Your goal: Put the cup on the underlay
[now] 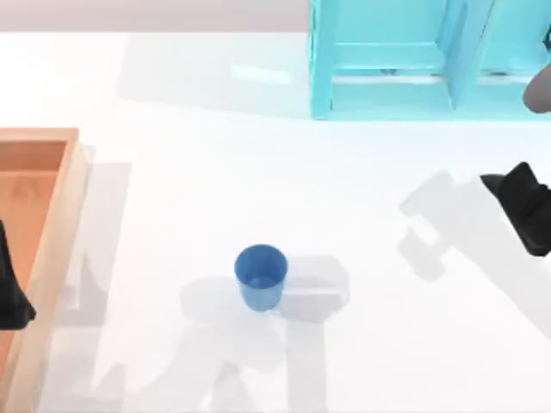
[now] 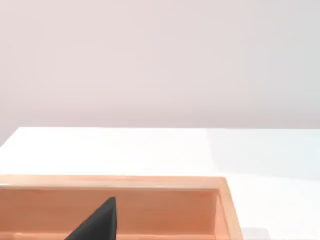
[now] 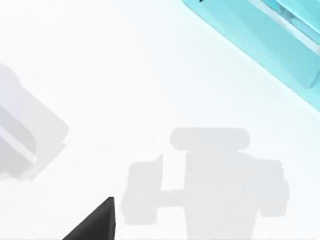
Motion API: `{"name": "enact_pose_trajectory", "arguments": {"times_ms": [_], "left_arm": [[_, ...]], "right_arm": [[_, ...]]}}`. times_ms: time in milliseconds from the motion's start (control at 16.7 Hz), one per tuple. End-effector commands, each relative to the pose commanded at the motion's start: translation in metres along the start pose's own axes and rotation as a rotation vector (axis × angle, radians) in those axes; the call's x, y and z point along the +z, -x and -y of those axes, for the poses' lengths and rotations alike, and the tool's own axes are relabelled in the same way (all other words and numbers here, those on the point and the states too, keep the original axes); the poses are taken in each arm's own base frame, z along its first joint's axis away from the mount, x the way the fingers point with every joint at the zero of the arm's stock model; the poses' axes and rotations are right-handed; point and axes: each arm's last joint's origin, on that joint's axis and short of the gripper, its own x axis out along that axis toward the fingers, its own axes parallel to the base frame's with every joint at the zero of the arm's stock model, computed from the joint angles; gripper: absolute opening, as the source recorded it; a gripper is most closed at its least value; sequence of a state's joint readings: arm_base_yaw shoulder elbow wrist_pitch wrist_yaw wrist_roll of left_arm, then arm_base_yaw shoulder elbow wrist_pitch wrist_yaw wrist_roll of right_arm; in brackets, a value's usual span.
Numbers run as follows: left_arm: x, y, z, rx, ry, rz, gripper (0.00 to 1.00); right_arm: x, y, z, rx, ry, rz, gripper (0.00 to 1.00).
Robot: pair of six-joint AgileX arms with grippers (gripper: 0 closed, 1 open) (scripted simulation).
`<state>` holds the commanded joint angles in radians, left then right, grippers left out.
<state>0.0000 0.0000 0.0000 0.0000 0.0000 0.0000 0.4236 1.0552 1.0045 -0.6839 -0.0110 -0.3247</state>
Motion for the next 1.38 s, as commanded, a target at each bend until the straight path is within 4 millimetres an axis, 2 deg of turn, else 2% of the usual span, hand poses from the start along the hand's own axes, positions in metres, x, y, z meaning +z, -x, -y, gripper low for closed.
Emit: {"name": "enact_pose_trajectory", "arguments": {"times_ms": [120, 300, 540, 780, 960, 1380], "left_arm": [[0.000, 0.000, 0.000, 0.000, 0.000, 0.000, 1.00], [0.000, 0.000, 0.000, 0.000, 0.000, 0.000, 1.00], [0.000, 0.000, 0.000, 0.000, 0.000, 0.000, 1.00], [0.000, 0.000, 0.000, 0.000, 0.000, 0.000, 1.00], [0.000, 0.000, 0.000, 0.000, 0.000, 0.000, 1.00], [0.000, 0.000, 0.000, 0.000, 0.000, 0.000, 1.00]], "right_arm": [[0.037, -0.022, -0.009, 0.101, 0.117, -0.112, 1.00], [0.084, -0.062, -0.036, 0.244, 0.297, -0.269, 1.00], [0.120, -0.120, -0.090, 0.406, 0.517, -0.449, 1.00], [0.129, -0.165, -0.141, 0.515, 0.677, -0.580, 1.00], [0.128, -0.184, -0.164, 0.558, 0.742, -0.634, 1.00], [0.127, -0.189, -0.167, 0.564, 0.749, -0.645, 1.00]]}}
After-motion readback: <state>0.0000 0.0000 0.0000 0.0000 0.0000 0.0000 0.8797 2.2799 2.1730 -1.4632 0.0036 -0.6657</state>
